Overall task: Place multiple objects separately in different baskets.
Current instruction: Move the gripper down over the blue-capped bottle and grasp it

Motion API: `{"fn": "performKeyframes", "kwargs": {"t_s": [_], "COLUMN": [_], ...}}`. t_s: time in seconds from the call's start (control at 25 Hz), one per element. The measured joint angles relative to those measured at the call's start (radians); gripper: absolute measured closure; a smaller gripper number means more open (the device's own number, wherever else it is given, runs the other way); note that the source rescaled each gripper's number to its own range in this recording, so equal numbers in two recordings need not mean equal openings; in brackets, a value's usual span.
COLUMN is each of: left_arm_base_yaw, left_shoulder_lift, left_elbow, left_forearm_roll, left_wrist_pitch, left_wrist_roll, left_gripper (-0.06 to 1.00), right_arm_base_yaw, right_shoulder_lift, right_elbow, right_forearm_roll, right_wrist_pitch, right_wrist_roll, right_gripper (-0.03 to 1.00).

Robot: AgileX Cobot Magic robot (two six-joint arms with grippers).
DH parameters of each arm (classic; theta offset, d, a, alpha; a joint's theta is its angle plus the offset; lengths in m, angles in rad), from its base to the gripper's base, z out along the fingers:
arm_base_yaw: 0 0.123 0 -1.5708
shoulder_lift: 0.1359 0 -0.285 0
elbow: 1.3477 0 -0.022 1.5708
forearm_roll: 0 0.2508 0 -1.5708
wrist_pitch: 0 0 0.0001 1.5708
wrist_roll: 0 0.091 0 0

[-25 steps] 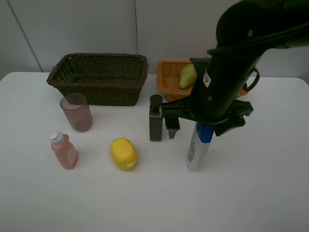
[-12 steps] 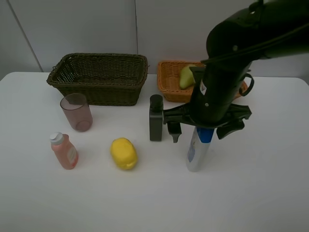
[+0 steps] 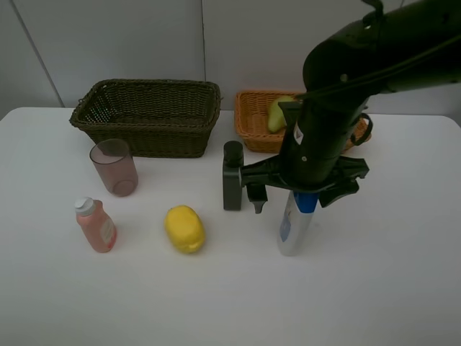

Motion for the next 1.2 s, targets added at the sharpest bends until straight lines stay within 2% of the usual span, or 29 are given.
{"fn": "performKeyframes", "kwargs": {"t_s": [0.24, 0.36, 0.48, 0.6, 0.72, 0.92, 1.04, 1.2], "left_arm_base_yaw": [0.000, 0.000, 0.000, 0.000, 0.000, 0.000, 0.000, 0.000], "left_shoulder_lift": [0.000, 0.000, 0.000, 0.000, 0.000, 0.000, 0.000, 0.000], "left_elbow": [0.000, 0.000, 0.000, 0.000, 0.000, 0.000, 0.000, 0.000], "left_forearm_roll": [0.000, 0.000, 0.000, 0.000, 0.000, 0.000, 0.000, 0.000], "left_wrist_pitch": [0.000, 0.000, 0.000, 0.000, 0.000, 0.000, 0.000, 0.000], "left_wrist_roll": [0.000, 0.000, 0.000, 0.000, 0.000, 0.000, 0.000, 0.000], "left_gripper": [-0.05, -0.05, -0.05, -0.05, -0.05, -0.05, -0.05, -0.05], "right_arm_base_yaw": [0.000, 0.000, 0.000, 0.000, 0.000, 0.000, 0.000, 0.000], "right_shoulder_lift": [0.000, 0.000, 0.000, 0.000, 0.000, 0.000, 0.000, 0.000], "right_elbow": [0.000, 0.000, 0.000, 0.000, 0.000, 0.000, 0.000, 0.000], "right_forearm_roll": [-0.023, -0.048, -0.051, -0.044, -0.012, -0.013, -0.031, -0.032], "right_wrist_pitch": [0.002, 0.004, 0.004, 0.000, -0.023, -0.025, -0.005, -0.005], "right_wrist_roll": [-0.009, 0.002, 0.005, 0.005, -0.020, -0.032, -0.022, -0.020], "right_gripper": [-0.03, 0.02, 0.19, 0.49, 0.70, 0.83, 0.96, 0.97]}}
